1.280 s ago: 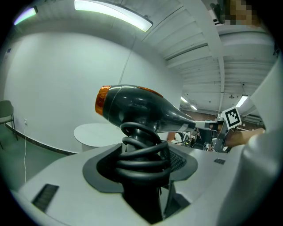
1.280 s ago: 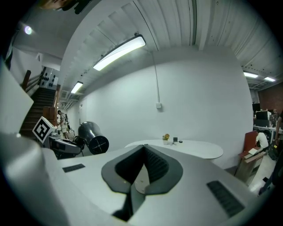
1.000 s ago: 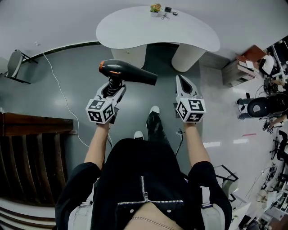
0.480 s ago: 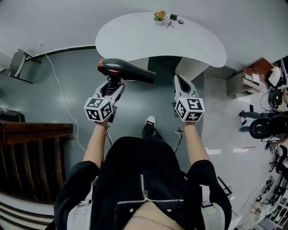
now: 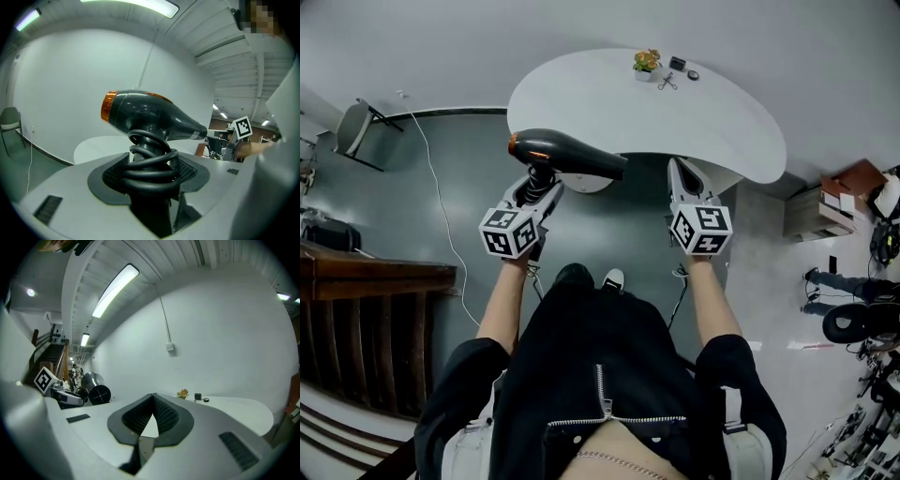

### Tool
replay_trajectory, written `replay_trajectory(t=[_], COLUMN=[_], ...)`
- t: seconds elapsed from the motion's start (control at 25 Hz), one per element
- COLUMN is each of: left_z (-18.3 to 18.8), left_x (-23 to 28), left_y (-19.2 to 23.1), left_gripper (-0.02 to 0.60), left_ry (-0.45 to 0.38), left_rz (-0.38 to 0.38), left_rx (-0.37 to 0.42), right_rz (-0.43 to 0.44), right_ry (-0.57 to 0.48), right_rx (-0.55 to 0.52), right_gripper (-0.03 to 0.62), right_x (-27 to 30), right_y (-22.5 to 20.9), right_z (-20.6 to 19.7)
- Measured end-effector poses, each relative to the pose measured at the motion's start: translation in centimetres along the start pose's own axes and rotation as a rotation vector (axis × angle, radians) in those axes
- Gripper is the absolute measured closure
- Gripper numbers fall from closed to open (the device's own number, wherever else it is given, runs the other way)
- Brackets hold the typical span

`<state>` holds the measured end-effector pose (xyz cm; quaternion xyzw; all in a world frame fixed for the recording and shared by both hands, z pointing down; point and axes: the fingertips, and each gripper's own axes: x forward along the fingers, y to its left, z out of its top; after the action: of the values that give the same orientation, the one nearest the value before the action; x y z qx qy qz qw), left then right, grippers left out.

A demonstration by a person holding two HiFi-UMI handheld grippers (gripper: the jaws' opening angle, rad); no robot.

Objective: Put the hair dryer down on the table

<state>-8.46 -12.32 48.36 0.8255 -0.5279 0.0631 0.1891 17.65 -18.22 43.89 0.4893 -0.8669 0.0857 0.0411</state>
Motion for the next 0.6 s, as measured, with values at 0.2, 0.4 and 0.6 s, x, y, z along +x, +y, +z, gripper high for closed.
replay_trajectory(t=[0.2, 0.4, 0.6], left_z=[1.0, 1.3, 2.1], left_x=[1.8, 4.5, 8.4], left_y=[1.2, 3.4, 6.3], left_gripper=[0.307, 0.307, 0.307], left_ry=[0.003, 0.008, 0.023], left_rz=[0.023, 0.035, 0.024], left_rx=[-0.015, -0.041, -0.052], right_rz=[0.031, 0.046, 0.037], right_ry=[0.023, 0.037, 0.048], right_rx=[0.006, -0.003, -0.004], right_gripper=[0.597, 0.597, 0.597], right_x=[2.9, 6.6, 10.6], right_y=[-0.8, -1.7, -2.7], right_z=[0.1, 0.3, 0.4])
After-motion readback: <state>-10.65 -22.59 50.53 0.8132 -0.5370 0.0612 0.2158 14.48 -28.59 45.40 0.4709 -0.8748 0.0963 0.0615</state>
